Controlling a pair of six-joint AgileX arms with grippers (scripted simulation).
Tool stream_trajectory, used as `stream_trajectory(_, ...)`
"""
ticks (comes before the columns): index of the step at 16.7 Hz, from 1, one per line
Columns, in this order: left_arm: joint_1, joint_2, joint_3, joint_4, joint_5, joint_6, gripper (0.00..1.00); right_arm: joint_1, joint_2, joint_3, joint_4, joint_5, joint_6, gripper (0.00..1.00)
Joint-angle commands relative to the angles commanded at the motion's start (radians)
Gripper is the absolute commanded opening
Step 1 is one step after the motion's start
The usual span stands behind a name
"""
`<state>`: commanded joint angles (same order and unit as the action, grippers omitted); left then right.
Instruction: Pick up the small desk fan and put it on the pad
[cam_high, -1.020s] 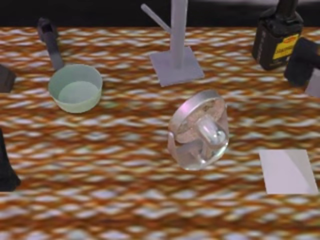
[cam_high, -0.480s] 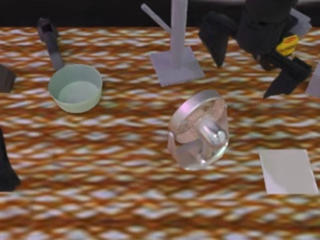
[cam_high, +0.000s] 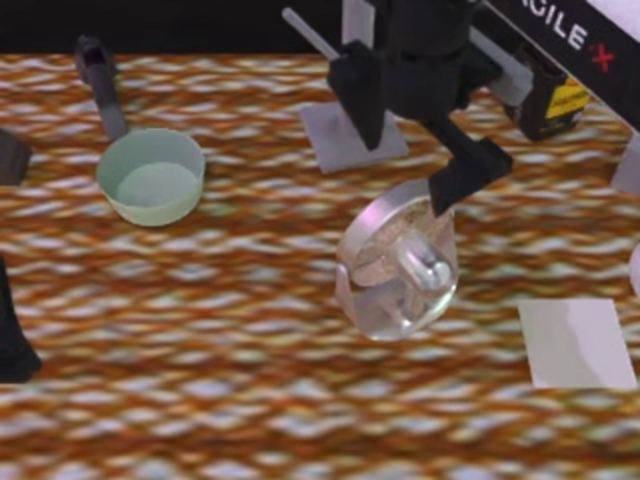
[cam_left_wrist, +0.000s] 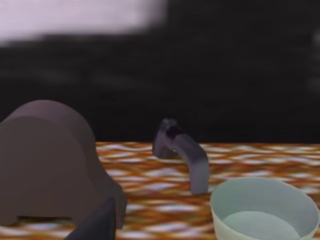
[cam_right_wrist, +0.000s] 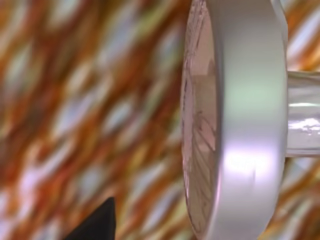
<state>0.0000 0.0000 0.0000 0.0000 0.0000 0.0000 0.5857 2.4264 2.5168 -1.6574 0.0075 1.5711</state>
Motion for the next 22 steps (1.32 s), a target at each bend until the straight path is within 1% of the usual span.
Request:
stream_trajectory(9, 0.000, 0.000, 0.000, 0.000, 0.000, 0.000, 1.00, 0.000, 0.011, 0.003, 0.008, -0.002, 0.012, 1.00)
stream_trajectory(17, 0.000, 0.000, 0.000, 0.000, 0.000, 0.000, 1.00, 0.005, -0.055, -0.297, 0.235, -0.004, 0.015, 1.00)
stream_trajectory(22, 0.000, 0.000, 0.000, 0.000, 0.000, 0.000, 1.00, 0.006, -0.059, -0.316, 0.253, -0.004, 0.016, 1.00)
